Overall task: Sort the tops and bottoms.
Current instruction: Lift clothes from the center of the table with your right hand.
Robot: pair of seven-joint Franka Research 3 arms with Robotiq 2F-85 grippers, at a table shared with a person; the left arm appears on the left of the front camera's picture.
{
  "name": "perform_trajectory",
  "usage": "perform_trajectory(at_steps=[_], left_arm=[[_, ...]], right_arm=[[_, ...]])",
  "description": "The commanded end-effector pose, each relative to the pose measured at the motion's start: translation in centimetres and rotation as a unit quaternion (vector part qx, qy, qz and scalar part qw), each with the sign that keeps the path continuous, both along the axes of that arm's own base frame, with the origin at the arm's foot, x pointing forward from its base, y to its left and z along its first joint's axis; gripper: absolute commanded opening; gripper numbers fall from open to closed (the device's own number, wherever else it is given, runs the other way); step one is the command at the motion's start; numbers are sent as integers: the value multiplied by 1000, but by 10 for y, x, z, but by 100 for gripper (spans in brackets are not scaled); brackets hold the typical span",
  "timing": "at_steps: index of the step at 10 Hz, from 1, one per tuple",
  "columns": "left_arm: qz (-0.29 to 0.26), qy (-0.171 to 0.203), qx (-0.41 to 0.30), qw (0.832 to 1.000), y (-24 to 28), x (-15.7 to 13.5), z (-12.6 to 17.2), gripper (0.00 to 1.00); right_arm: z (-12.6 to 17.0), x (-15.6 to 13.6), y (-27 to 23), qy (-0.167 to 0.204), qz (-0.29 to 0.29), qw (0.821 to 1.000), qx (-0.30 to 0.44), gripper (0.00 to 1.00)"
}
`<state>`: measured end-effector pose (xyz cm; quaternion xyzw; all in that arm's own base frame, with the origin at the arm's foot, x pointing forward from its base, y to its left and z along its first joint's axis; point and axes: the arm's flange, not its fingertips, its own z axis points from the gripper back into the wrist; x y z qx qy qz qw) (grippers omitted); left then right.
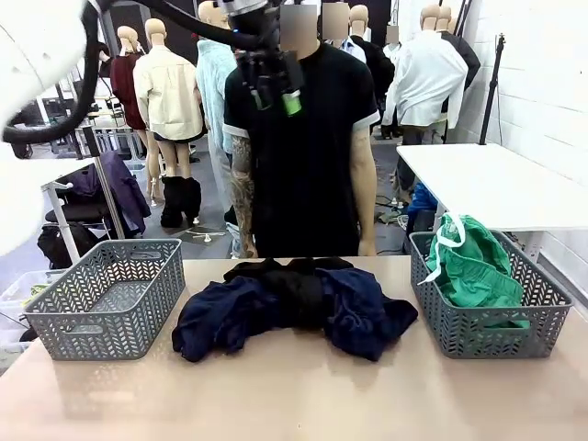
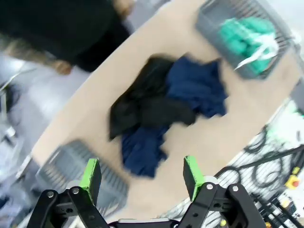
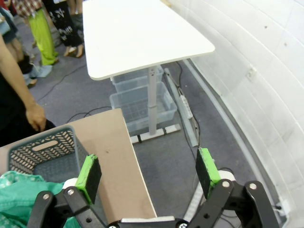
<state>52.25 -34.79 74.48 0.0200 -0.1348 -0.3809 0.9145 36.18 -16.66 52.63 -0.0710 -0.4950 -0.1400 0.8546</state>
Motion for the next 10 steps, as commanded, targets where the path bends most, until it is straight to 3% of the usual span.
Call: perform_trajectory(at_steps=[1,2,7,8,9,10], left_arm=[[15,-31,112,993,207,-232,-229,89],[0,0,0,1000,0,0,0,89],[0,0,0,1000,0,0,0,89],[-6,1,9,1000,1,-5,-11,89],[4,-32,34,999,32,7,-43,89],[49,-17,24,998,82,21,-74,89]], right_arm=[[-1,1,1,1,-3,1000,10,100],[-1,1,1,1,-3,1000,10,100],[-1,1,1,1,-3,1000,10,100],[-1,1,1,1,-3,1000,10,100],[-1,1,1,1,-3,1000,10,100],[-1,1,1,1,-3,1000,10,100]])
